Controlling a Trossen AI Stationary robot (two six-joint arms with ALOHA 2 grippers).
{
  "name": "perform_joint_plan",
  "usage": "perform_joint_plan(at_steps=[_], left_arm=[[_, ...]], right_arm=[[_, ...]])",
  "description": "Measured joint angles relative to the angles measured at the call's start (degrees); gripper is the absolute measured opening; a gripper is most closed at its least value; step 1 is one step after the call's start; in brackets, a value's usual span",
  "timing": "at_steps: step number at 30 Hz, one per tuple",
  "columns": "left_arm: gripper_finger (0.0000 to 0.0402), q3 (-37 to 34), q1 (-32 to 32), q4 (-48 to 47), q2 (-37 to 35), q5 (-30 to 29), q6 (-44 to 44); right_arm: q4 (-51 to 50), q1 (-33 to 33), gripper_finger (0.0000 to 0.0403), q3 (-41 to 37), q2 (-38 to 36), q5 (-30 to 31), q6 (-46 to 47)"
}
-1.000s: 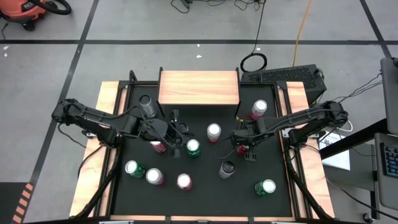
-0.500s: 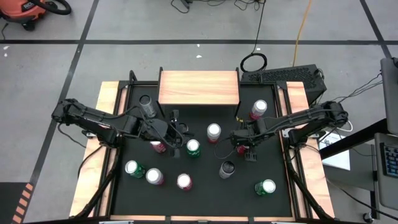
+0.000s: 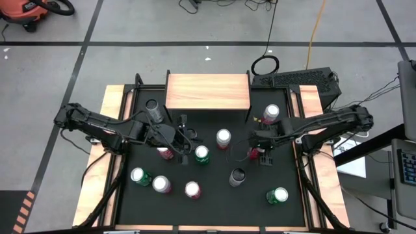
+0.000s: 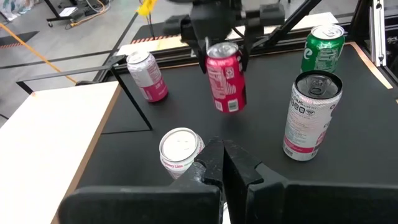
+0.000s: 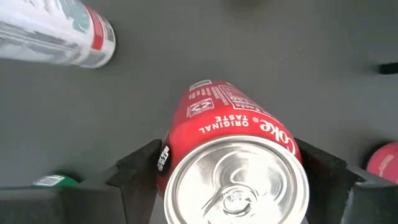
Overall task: Place canned beverage on shelf
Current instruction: Put the top right red soda can on the shelf
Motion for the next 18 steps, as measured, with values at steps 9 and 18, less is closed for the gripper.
perform_joint_plan(at_steps=[9, 18], left_arm=[[0.0001, -0.01, 0.02, 1.93, -0.01, -0.08, 0.35], [0.0032, -0.02, 0.02, 5.6, -0.02, -0.7, 0.42]], right_arm=[[4.55, 0.06, 0.0279, 0.02, -6.61, 1.16, 6.79], [6.96, 0.06, 0.0279, 0.02, -7.3, 1.63, 9.76]])
